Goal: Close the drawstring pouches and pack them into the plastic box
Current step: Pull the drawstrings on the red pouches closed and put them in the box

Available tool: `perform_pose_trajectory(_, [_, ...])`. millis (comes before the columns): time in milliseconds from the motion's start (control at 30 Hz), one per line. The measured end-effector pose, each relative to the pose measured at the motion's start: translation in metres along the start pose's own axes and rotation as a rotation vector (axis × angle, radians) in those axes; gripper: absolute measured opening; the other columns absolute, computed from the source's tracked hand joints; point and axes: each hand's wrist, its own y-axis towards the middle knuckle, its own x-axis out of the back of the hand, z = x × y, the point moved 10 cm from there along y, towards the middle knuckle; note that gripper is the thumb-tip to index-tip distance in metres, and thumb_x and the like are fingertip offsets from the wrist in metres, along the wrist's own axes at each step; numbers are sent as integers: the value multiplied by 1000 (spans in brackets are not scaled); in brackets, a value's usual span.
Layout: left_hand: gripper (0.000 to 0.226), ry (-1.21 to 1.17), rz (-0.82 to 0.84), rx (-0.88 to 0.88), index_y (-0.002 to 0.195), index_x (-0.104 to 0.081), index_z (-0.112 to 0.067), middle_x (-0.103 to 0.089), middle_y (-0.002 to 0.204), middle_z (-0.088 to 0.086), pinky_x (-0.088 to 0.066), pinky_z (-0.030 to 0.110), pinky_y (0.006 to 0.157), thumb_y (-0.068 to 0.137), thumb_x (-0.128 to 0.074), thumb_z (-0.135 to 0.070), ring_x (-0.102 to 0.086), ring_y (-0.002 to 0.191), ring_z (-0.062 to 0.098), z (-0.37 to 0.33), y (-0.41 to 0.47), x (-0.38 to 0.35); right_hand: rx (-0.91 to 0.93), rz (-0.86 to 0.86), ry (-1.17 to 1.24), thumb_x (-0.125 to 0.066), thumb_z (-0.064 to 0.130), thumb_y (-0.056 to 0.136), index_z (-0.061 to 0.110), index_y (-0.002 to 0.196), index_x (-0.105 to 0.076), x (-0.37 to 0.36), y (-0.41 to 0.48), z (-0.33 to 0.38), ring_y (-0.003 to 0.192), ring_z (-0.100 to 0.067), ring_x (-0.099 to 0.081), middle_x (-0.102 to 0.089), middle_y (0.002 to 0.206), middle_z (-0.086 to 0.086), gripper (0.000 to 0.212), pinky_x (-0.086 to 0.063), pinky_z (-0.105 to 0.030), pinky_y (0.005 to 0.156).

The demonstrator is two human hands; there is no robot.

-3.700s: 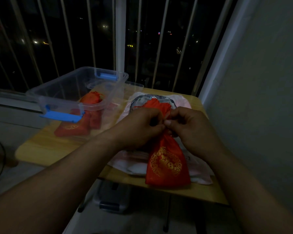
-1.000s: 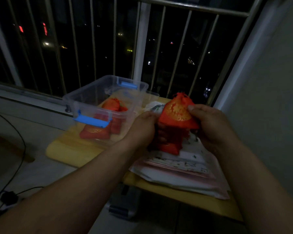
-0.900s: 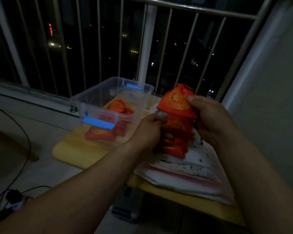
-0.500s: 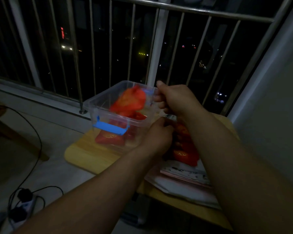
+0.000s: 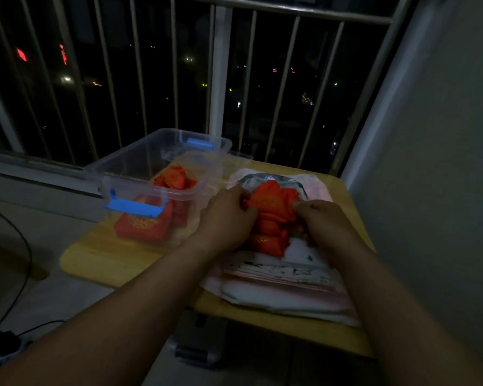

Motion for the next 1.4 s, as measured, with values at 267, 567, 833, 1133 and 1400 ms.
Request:
perform_pose_trajectory(267, [13, -46, -26, -59, 106, -73, -29, -73, 103, -6, -56, 46, 91, 97, -65, -30, -68, 97, 17, 1, 6, -10, -67, 15, 66, -64, 35, 99, 7, 96, -75, -3, 8, -14, 57, -23, -59, -70, 76, -17, 31, -45, -28, 52])
perform_pose_trajectory(567, [12, -215, 52, -202, 89, -67, -21, -70, 77, -7, -46, 10, 57, 96, -62, -13, -62, 63, -4, -37, -15, -11, -269, 95, 769, -64, 14, 98, 7, 111, -68, -7, 7, -20, 66, -19, -76, -79, 82, -9, 16, -59, -27, 52])
perform_pose_trajectory(833, [29, -689, 166, 10, 109, -58, -14, -68, 97, 6, -57, 39, 76, 102, -56, -42, -67, 85, 24, -38, -28, -16, -196, 120, 738, -65, -2, 90, 6, 126, -62, 2, -1, -16, 102, -39, -73, -74, 115, -22, 37, -62, -53, 81])
perform_pose_trajectory(1133, [29, -793, 297, 206, 109, -71, -15, -78, 98, 14, -64, 49, 76, 102, -58, -40, -77, 88, 31, -29, -33, -31, 23, 246, 497, -69, -2, 89, 12, 121, -65, -1, -26, 11, 98, -32, -76, -76, 110, -14, 35, -63, -44, 79])
perform_pose_trajectory(1400, [19, -803, 278, 152, 111, -73, -19, -78, 98, 8, -63, 35, 68, 103, -60, -30, -77, 86, 25, -37, -31, -37, 26, 147, 629, -62, 11, 99, 4, 108, -72, 8, -23, 4, 94, -27, -73, -77, 100, -15, 15, -59, -47, 91])
